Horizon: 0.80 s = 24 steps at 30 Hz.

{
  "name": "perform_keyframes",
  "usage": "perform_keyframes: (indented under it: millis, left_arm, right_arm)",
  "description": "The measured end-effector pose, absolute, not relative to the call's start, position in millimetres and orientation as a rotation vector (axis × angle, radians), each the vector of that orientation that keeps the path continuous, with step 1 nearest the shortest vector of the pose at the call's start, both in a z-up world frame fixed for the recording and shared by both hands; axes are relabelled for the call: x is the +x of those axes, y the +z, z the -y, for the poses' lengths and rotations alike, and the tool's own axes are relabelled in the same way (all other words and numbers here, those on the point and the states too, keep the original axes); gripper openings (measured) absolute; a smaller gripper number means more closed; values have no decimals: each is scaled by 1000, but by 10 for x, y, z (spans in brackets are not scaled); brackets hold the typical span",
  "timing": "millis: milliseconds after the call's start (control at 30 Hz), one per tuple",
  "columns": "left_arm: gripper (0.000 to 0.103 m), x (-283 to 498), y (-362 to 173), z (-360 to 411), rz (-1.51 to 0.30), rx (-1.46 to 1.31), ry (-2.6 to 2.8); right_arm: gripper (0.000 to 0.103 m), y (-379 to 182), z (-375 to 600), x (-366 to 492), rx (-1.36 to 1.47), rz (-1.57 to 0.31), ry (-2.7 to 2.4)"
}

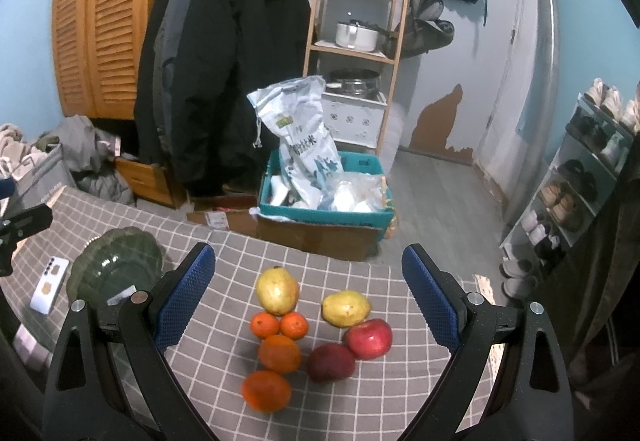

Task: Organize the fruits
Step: 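Lower the left tool onto a large orange while the right tool descends onto a red apple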

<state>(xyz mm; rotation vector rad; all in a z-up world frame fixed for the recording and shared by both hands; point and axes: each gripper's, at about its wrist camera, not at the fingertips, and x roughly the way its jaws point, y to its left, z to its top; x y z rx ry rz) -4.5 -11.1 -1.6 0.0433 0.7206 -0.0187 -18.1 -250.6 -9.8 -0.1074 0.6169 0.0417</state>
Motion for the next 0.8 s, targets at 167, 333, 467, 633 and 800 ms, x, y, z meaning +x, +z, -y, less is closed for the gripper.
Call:
perform_keyframes:
  millis: [167,333,467,633,800]
  left_arm:
    - [102,-9,-125,242,-747,66,-37]
    - [102,-1,-259,368,-777,79,-63]
    - [102,7,-351,483,-798,97,-81]
    - [102,11,-490,623,-833,109,-107]
    - [102,31,-679,791,-876,128,-134]
  right_arm:
    - [93,-159,2625,-155,-108,-647,14]
    - [93,-246,2727,-136,-94,-686,-2]
    - [93,-350,2825,-116,-84,-725,-16]
    - [93,-503,2922,-96,-73,-778,-39]
    - [93,-642,3022,-106,-61,-827,-61]
